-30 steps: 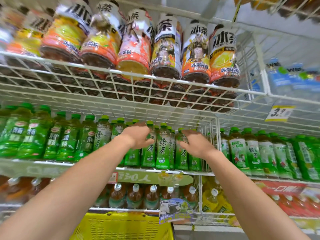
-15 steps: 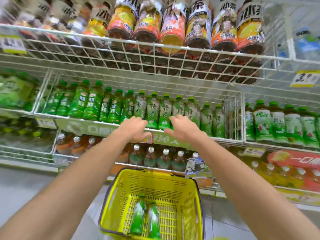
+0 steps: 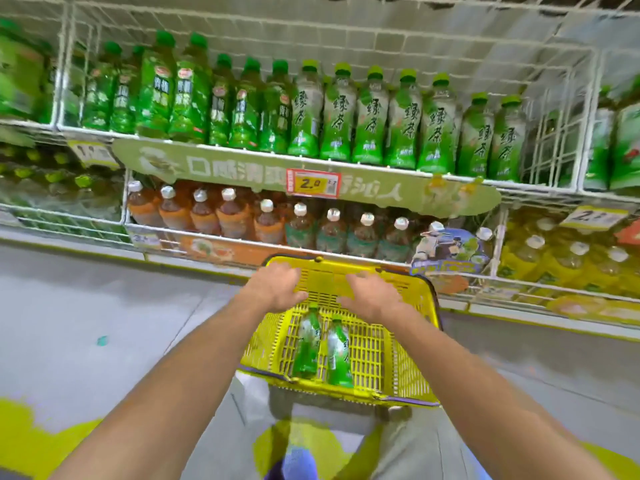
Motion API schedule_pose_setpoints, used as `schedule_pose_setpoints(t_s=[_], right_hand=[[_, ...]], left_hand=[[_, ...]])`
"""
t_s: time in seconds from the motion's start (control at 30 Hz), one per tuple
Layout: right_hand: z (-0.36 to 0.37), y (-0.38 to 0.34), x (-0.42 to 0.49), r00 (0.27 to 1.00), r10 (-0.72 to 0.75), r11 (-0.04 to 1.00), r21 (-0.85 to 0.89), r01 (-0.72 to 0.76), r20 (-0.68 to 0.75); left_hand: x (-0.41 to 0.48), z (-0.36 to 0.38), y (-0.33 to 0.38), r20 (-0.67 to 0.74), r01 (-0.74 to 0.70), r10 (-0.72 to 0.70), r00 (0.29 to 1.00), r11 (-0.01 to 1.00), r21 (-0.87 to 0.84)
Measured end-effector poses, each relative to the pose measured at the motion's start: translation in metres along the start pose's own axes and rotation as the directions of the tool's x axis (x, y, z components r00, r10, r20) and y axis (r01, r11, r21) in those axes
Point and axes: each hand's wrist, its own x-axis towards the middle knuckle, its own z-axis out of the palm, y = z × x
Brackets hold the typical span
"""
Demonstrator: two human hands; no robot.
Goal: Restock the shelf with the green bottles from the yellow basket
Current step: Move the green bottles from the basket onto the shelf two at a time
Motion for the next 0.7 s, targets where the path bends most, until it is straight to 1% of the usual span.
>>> schedule_pose_setpoints(t_s=[0.13,0.2,0.33,0.47,0.6,0.7], right_hand=[[0.066,0.012,0.019,0.978,0.111,0.993,0.026,-0.118,0.178],[0.088,0.014,0.031,0.964,0.14,0.988,0.038,-0.152,0.226],[0.117,0.018,0.062,0.941,0.164,0.981,0.051,-0.187,0.295],[0.14,0.028,0.094,0.93,0.187,0.973,0.067,-0.219,0.317],[0.165,0.039,0.11,0.924,0.198,0.967,0.089,-0.239,0.327],[0.182,0.038,0.115,0.919,0.174,0.964,0.129,-0.233,0.354]], left_hand=[[0.013,0.062,0.004,0.156,0.022,-0.017,0.988,0.999,-0.031],[0.021,0.08,0.003,0.216,0.034,-0.023,0.976,0.998,-0.044],[0.046,0.107,-0.003,0.281,0.084,-0.052,0.958,0.991,-0.104],[0.073,0.13,-0.003,0.355,0.142,-0.084,0.931,0.98,-0.141],[0.097,0.162,0.006,0.412,0.164,-0.09,0.907,0.976,-0.147],[0.109,0.183,0.012,0.43,0.231,-0.151,0.89,0.963,-0.14]])
